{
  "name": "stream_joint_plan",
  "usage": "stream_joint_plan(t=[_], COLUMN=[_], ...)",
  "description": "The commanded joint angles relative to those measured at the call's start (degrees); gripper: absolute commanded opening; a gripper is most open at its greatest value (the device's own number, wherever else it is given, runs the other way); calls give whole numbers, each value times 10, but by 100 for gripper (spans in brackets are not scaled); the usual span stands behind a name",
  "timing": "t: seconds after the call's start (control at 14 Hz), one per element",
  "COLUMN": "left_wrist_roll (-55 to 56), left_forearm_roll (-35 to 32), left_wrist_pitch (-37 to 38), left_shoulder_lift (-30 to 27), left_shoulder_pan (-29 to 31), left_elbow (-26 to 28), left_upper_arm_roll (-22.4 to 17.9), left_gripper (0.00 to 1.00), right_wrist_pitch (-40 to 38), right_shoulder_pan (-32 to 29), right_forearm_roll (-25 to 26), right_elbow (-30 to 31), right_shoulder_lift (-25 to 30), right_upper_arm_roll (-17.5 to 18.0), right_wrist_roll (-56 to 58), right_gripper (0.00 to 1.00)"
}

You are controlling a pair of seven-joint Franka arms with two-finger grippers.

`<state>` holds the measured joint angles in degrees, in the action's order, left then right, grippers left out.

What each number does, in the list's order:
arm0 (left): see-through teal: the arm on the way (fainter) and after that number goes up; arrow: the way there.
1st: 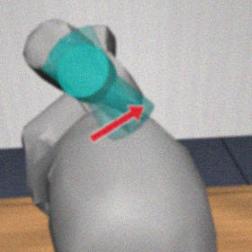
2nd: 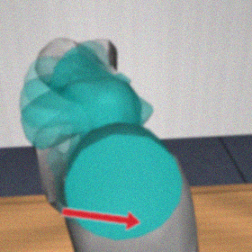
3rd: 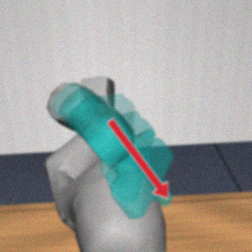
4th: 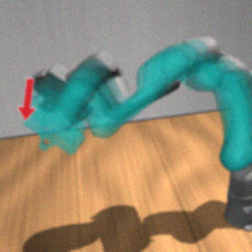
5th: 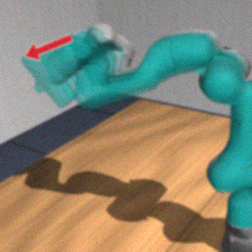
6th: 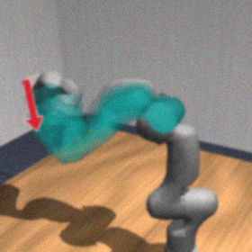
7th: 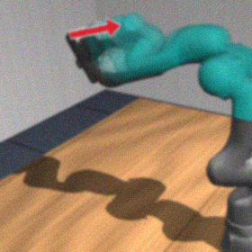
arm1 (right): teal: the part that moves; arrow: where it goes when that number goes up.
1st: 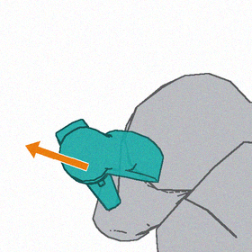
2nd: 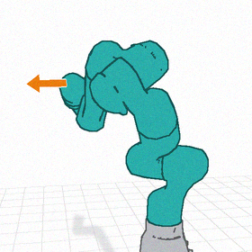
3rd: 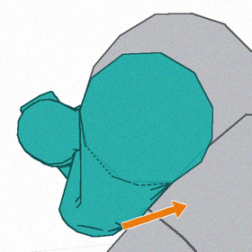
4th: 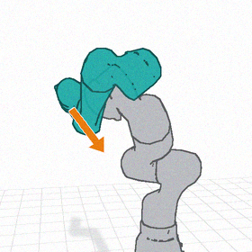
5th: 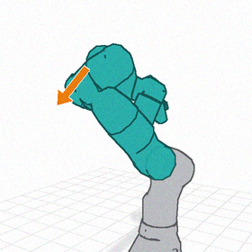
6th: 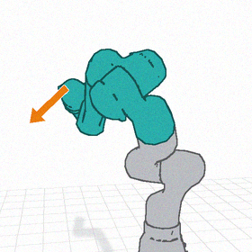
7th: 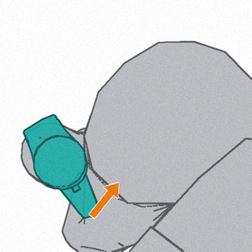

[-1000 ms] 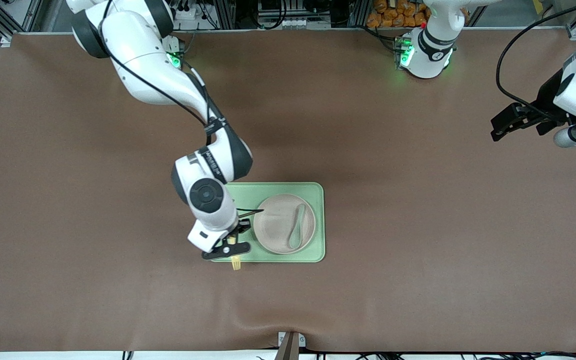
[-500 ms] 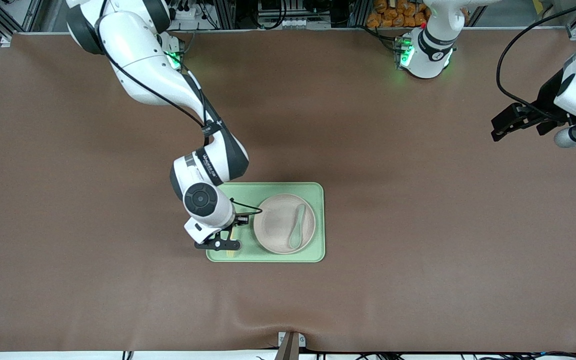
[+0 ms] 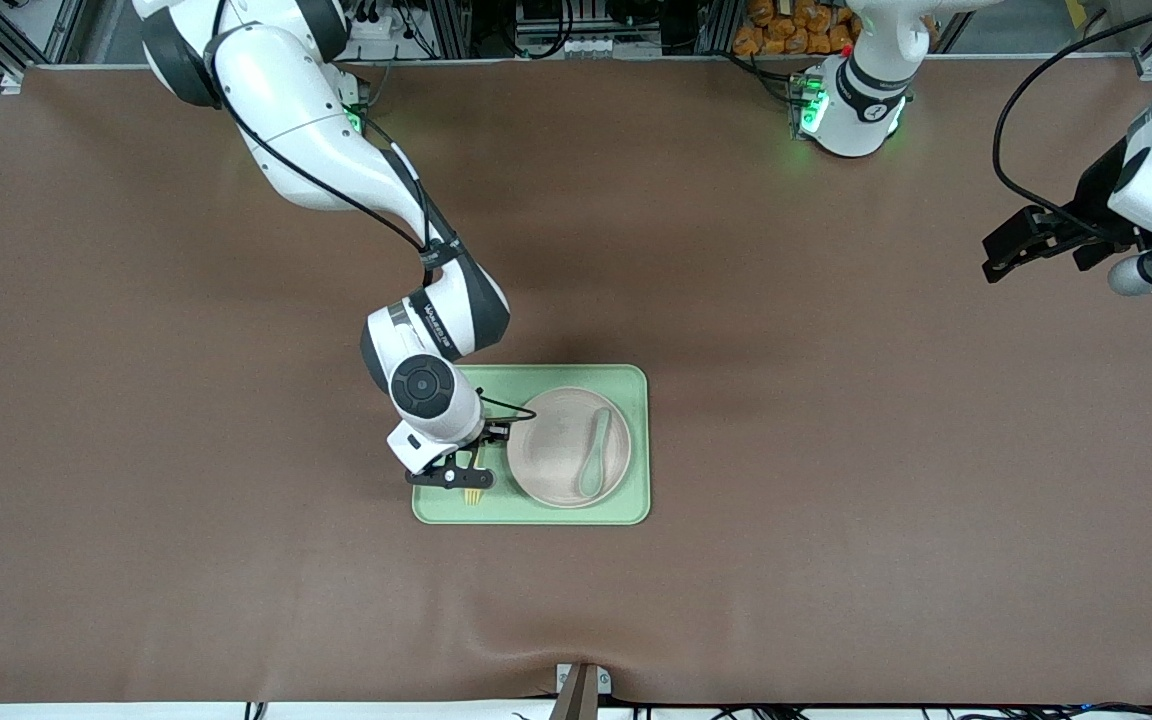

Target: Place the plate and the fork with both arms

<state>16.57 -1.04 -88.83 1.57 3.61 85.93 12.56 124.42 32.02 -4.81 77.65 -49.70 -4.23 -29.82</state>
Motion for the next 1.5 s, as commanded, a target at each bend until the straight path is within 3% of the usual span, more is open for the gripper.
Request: stream_joint_plan(t=[0.0, 0.21, 0.43, 0.64, 1.43], left_wrist_roll=[-14, -14, -14, -14, -50], left_forearm_roll=[8, 8, 8, 8, 7], left_wrist_pitch=[8, 8, 8, 8, 26], left_shoulder_lift=[-9, -8, -8, -7, -8], left_shoulder_pan=[7, 7, 6, 6, 7], left_elbow=[3, 2, 1, 2, 3], left_upper_arm_roll=[2, 4, 5, 5, 4], left_gripper=[100, 100, 100, 100, 100], right_wrist_pitch=[-10, -21, -40, -49, -236], right_shoulder_pan=[-6, -13, -66, -123, -248], right_forearm_roll=[-6, -7, -9, -8, 3], right_elbow=[18, 16, 16, 17, 18], right_shoulder_lift=[30, 54, 95, 130, 281], right_upper_arm_roll=[0, -3, 4, 4, -8], right_wrist_roll=[14, 40, 62, 187, 403], right_gripper=[100, 100, 100, 100, 100])
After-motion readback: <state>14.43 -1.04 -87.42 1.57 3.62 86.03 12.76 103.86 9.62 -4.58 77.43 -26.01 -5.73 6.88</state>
